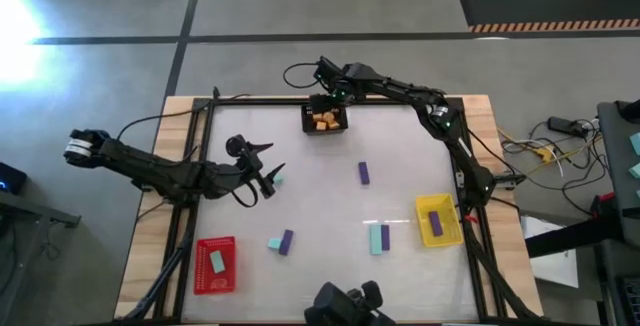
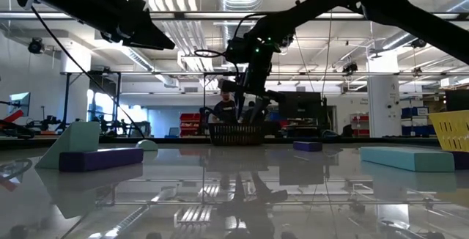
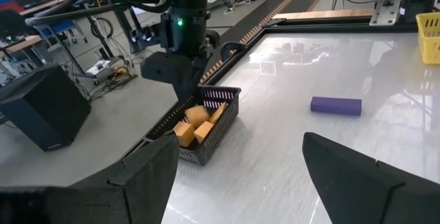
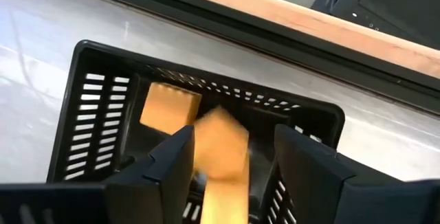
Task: Sort & place blocks by color
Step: Put the blue block into the red bin
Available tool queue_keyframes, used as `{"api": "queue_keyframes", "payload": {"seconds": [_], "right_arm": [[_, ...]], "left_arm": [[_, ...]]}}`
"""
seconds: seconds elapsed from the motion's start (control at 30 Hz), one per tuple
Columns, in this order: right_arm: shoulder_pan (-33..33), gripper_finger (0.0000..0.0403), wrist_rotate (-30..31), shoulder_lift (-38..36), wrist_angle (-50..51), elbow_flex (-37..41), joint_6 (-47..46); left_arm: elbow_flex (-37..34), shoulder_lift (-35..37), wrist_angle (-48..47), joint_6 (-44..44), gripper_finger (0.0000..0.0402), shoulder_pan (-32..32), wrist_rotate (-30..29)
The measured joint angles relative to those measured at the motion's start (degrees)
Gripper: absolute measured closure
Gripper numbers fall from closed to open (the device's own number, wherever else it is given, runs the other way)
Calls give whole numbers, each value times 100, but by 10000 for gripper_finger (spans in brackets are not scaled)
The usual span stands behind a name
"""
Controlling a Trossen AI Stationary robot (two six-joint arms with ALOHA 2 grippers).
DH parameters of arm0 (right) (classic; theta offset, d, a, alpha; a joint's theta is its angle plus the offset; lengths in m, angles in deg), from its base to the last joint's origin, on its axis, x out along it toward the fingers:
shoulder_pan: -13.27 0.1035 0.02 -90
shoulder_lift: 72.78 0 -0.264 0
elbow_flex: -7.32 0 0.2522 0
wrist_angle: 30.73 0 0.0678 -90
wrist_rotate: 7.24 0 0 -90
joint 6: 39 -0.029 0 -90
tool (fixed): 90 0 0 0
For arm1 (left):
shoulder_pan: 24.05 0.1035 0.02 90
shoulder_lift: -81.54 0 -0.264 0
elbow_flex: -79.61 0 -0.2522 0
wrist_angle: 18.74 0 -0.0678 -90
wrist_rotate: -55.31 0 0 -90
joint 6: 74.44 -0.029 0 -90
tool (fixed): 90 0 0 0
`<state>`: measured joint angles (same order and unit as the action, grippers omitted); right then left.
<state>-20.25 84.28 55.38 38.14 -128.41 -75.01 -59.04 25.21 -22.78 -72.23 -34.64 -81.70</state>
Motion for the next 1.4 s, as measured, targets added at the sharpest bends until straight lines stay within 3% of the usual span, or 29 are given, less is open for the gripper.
{"api": "queue_keyframes", "payload": {"seconds": [0.27, 0.47, 0.63, 0.77, 0.87, 1.0, 1.23, 1.4], "right_arm": [[44, 207, -177, -105, 94, -2, 401], [446, 209, -100, -333, 899, 2, 1325], [1085, 213, 614, -361, 1809, 19, 1781], [1700, 226, 1411, -389, 2420, 37, 1946], [2161, 238, 1659, -436, 2616, 66, 2209], [2736, 256, 1655, -579, 2494, 292, 2538], [3471, 280, 1652, -1159, 1505, 1348, 2625], [3778, 284, 1629, -1859, 386, 2507, 2605]], "left_arm": [[0, -65, 14, 39, 111, 0, 4], [2, -225, -11, 190, 111, 0, 29], [5, -432, -100, 489, 111, 2, 219], [11, -574, -289, 769, 111, 2, 870], [11, -675, -367, 951, 111, 2, 1525], [13, -820, -556, 1417, 111, 0, 2071], [13, -1068, -1481, 2269, 111, 10, 2079], [11, -1418, -2085, 2098, 111, 93, 2071]]}}
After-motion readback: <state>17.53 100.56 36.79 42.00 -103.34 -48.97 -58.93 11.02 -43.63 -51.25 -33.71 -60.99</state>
